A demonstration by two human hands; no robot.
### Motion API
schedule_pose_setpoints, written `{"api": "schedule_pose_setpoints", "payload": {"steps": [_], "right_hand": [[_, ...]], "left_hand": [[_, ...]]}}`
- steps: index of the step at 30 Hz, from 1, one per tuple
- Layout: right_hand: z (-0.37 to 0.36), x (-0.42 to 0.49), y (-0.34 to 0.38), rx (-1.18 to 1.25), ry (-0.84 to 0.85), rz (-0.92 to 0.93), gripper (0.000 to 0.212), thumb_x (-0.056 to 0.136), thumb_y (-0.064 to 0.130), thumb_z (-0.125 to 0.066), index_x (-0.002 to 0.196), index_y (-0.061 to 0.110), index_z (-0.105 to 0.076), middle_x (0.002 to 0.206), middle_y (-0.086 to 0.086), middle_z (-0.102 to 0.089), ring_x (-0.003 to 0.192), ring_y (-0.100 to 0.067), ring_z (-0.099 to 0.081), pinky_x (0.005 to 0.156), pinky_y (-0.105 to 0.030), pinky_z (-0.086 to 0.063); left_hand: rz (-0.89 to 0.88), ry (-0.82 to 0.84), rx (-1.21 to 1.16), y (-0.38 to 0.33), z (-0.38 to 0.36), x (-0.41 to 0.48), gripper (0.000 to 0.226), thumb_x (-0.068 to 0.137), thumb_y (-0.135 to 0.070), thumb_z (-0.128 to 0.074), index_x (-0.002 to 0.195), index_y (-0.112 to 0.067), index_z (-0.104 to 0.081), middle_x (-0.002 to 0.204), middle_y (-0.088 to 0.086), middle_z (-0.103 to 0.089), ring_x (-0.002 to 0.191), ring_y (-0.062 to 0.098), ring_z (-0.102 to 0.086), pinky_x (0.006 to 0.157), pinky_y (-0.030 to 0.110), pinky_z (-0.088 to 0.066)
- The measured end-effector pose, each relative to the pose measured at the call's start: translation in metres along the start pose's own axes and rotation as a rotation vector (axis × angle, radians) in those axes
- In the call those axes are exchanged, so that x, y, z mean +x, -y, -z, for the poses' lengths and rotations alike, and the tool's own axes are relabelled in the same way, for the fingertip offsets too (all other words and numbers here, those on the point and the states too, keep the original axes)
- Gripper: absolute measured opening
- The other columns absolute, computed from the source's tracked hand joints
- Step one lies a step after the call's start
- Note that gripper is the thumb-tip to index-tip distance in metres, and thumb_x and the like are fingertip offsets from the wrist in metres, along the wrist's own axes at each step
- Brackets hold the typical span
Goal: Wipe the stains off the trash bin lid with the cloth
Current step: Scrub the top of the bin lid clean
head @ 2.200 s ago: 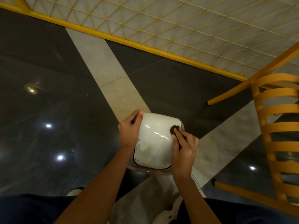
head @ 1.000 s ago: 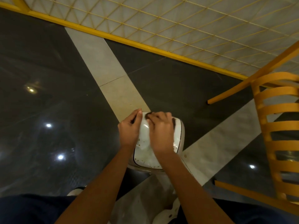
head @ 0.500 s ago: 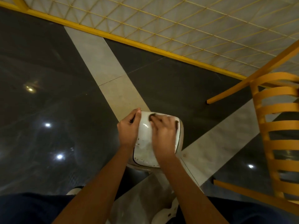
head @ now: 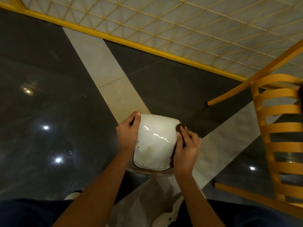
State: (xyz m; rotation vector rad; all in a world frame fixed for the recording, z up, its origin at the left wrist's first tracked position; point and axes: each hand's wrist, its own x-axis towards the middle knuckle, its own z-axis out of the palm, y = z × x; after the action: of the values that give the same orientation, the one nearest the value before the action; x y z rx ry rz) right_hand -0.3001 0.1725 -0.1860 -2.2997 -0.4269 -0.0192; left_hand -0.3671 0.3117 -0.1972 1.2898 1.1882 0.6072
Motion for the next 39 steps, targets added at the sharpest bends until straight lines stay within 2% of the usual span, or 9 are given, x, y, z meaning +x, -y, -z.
{"api": "schedule_pose_setpoints", "payload": {"steps": [4, 9, 14, 18, 22, 25, 30, 36, 39], "right_hand": [[0.002, -0.051, -0.011, 0.087, -0.089, 0.038, 0.035, 0.086, 0.022, -0.053, 0.118, 0.008, -0.058, 0.114, 0.002, -0.053, 0.107, -0.004, -0.039, 0.099, -0.006, -0.029], [0.004, -0.012, -0.005, 0.055, -0.025, -0.002, 0.028, 0.087, 0.013, -0.061, 0.115, 0.010, -0.063, 0.108, 0.000, -0.057, 0.104, -0.008, -0.043, 0.091, -0.003, -0.031], [-0.002, 0.022, 0.003, 0.044, 0.048, 0.002, 0.028, 0.091, 0.018, -0.057, 0.117, 0.010, -0.063, 0.112, -0.003, -0.059, 0.105, -0.002, -0.038, 0.095, -0.021, -0.038], [0.002, -0.022, -0.006, 0.062, -0.062, 0.033, 0.030, 0.085, 0.010, -0.063, 0.115, 0.011, -0.063, 0.110, 0.002, -0.057, 0.105, -0.008, -0.043, 0.093, -0.010, -0.037], [0.001, -0.032, -0.006, 0.077, -0.085, -0.008, 0.029, 0.084, 0.008, -0.064, 0.113, 0.008, -0.064, 0.109, 0.006, -0.053, 0.104, -0.004, -0.041, 0.094, -0.009, -0.035], [0.005, -0.004, 0.003, 0.064, -0.006, -0.052, 0.026, 0.088, 0.016, -0.060, 0.114, 0.010, -0.065, 0.106, 0.008, -0.054, 0.104, -0.010, -0.045, 0.085, -0.005, -0.033], [-0.005, 0.056, 0.023, -0.133, 0.148, -0.031, 0.025, 0.091, 0.015, -0.055, 0.111, 0.006, -0.067, 0.109, -0.009, -0.063, 0.104, -0.021, -0.049, 0.083, -0.013, -0.030], [-0.033, 0.039, 0.079, -0.327, 0.438, 0.240, 0.024, 0.090, 0.013, -0.051, 0.111, 0.010, -0.064, 0.114, -0.008, -0.056, 0.110, -0.026, -0.044, 0.095, -0.038, -0.038], [-0.051, 0.026, 0.106, -0.271, 0.496, 0.242, 0.024, 0.092, 0.015, -0.050, 0.109, 0.009, -0.064, 0.114, -0.010, -0.056, 0.110, -0.025, -0.044, 0.094, -0.035, -0.035]], "left_hand": [[-0.003, 0.000, 0.003, 0.000, 0.000, 0.000, 0.022, 0.091, -0.036, -0.056, 0.104, -0.025, -0.070, 0.084, -0.009, -0.070, 0.073, -0.002, -0.064, 0.064, 0.009, -0.051], [-0.027, 0.000, 0.029, 0.000, 0.002, 0.001, 0.019, 0.091, -0.035, -0.056, 0.105, -0.030, -0.068, 0.087, -0.011, -0.069, 0.080, -0.002, -0.064, 0.067, 0.006, -0.048], [-0.018, -0.006, 0.038, 0.003, 0.000, 0.003, 0.021, 0.090, -0.037, -0.056, 0.105, -0.029, -0.069, 0.088, -0.008, -0.071, 0.082, 0.006, -0.066, 0.073, 0.020, -0.054], [-0.011, 0.002, 0.035, 0.006, 0.000, 0.004, 0.025, 0.090, -0.038, -0.055, 0.107, -0.025, -0.069, 0.089, -0.005, -0.071, 0.082, 0.009, -0.066, 0.075, 0.024, -0.056], [0.001, 0.006, 0.031, 0.003, 0.001, 0.003, 0.027, 0.090, -0.039, -0.055, 0.108, -0.024, -0.070, 0.089, -0.005, -0.071, 0.082, 0.007, -0.066, 0.070, 0.014, -0.052], [0.000, 0.010, 0.028, 0.003, 0.001, 0.003, 0.025, 0.091, -0.038, -0.055, 0.106, -0.025, -0.069, 0.087, -0.007, -0.071, 0.081, 0.006, -0.066, 0.070, 0.016, -0.053], [-0.002, -0.002, 0.021, 0.001, 0.001, 0.003, 0.022, 0.090, -0.036, -0.056, 0.107, -0.027, -0.068, 0.086, -0.013, -0.069, 0.083, 0.003, -0.065, 0.073, 0.018, -0.052], [0.017, 0.016, 0.019, -0.001, 0.002, 0.007, 0.025, 0.090, -0.033, -0.057, 0.109, -0.021, -0.068, 0.096, -0.011, -0.069, 0.092, 0.001, -0.062, 0.087, 0.023, -0.050], [0.041, 0.046, 0.030, -0.004, 0.007, 0.006, 0.028, 0.095, -0.031, -0.049, 0.086, -0.017, -0.070, 0.082, -0.001, -0.069, 0.080, 0.008, -0.063, 0.077, 0.027, -0.050]]}}
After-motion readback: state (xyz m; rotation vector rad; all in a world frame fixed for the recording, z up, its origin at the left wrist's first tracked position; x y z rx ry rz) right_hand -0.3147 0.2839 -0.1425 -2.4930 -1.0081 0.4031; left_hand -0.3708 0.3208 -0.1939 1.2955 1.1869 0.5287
